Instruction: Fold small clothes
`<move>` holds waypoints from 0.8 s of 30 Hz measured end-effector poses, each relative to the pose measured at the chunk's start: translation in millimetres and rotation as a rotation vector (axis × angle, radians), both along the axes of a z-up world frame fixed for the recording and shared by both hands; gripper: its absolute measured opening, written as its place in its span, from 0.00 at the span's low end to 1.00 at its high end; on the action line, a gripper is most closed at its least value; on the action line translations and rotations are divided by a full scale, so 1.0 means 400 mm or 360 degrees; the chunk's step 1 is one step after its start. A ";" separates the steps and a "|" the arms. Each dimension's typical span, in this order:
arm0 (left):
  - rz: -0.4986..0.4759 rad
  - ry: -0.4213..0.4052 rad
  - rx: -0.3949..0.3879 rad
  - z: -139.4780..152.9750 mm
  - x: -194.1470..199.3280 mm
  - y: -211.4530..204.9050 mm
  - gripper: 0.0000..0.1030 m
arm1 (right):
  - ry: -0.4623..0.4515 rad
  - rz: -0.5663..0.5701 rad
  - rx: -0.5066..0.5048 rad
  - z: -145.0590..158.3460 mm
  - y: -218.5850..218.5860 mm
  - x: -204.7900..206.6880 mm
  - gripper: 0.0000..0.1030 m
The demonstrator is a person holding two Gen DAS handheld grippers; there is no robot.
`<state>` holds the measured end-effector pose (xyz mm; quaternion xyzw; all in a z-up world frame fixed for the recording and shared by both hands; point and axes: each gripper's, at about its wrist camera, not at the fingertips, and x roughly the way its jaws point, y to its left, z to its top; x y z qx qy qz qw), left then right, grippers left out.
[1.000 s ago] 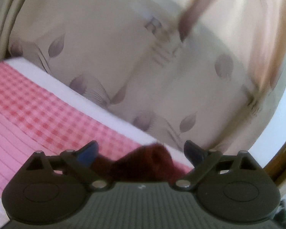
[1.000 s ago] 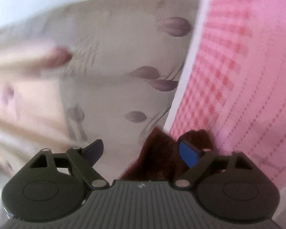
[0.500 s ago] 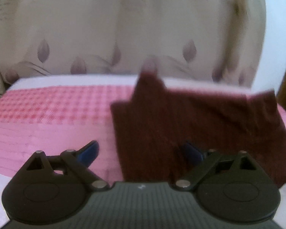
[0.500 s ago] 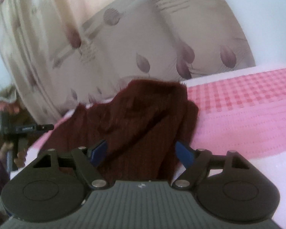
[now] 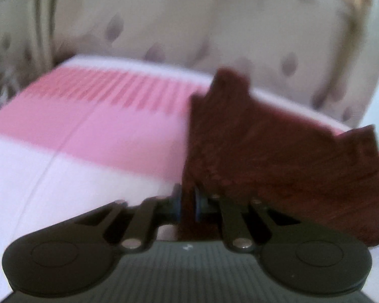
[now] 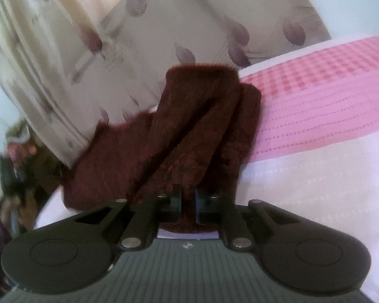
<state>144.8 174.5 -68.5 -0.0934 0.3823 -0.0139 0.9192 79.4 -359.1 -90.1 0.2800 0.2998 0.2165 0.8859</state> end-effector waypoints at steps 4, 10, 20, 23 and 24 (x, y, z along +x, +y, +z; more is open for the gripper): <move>0.0020 -0.0068 -0.0036 -0.011 0.008 0.013 0.10 | 0.0060 -0.0091 0.0001 -0.024 -0.045 -0.019 0.03; -0.0107 -0.0212 0.0070 0.011 0.002 -0.030 0.12 | -0.0015 -0.0111 -0.0008 0.003 -0.064 -0.056 0.16; -0.0029 -0.0181 0.0159 -0.045 0.003 -0.059 0.15 | -0.0034 0.0228 -0.0451 0.001 0.124 0.044 0.20; -0.0012 -0.0171 0.0240 -0.057 0.010 -0.076 0.15 | -0.0061 0.0255 -0.0563 0.032 0.136 0.034 0.12; -0.0019 -0.0177 0.0289 -0.058 0.011 -0.087 0.15 | -0.0113 0.0233 -0.0592 0.056 0.124 0.014 0.12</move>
